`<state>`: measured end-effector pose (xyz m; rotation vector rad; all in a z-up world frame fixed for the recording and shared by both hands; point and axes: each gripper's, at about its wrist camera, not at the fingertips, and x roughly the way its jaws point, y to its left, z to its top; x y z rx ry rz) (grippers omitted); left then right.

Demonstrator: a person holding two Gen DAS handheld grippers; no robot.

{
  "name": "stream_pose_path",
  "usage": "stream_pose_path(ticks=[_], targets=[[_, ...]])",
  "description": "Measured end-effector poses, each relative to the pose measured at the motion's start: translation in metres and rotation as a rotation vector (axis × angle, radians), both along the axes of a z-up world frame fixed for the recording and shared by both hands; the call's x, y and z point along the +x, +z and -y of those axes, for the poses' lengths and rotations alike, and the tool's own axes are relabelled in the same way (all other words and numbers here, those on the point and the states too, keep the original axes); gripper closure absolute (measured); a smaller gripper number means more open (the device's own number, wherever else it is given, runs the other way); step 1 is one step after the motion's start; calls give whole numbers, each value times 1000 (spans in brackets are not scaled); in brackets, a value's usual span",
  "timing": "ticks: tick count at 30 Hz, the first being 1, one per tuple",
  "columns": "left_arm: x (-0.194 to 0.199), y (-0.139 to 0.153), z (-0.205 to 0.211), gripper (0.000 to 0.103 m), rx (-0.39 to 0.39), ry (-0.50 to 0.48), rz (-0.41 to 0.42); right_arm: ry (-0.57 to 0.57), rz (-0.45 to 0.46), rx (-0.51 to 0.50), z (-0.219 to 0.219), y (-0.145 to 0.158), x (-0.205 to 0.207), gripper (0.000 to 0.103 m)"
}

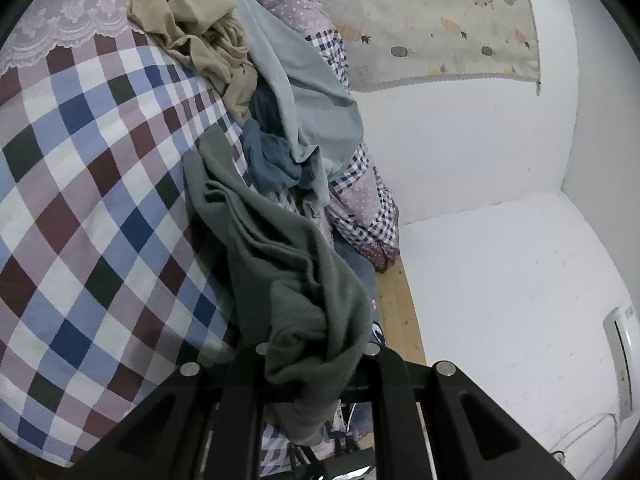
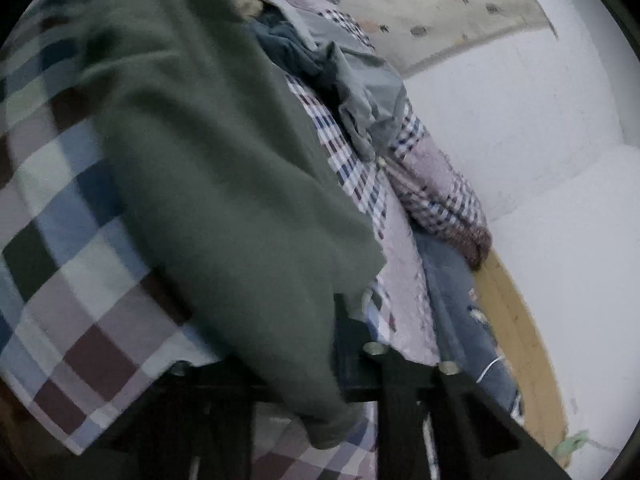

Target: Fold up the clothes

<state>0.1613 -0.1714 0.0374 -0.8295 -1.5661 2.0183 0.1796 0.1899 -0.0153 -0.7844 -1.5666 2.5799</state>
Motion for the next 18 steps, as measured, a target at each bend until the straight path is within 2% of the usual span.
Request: stream_pose_path(ticks=[3, 6, 9, 13, 18], targets=[[1, -2, 1, 93, -1, 7, 8, 18, -13, 22, 2, 1, 9, 91], [4, -1, 1, 93, -42, 10, 16, 11, -5, -20, -1, 9, 13, 93], [9, 11, -3, 93, -182, 16, 7, -2, 6, -88, -4, 24, 16, 94], [21, 38, -16, 93, -413, 8, -42, -10, -6, -189, -10, 59, 25, 95], [47, 76, -29, 93, -582, 3, -131, -5, -49, -268, -20, 106, 41, 95]])
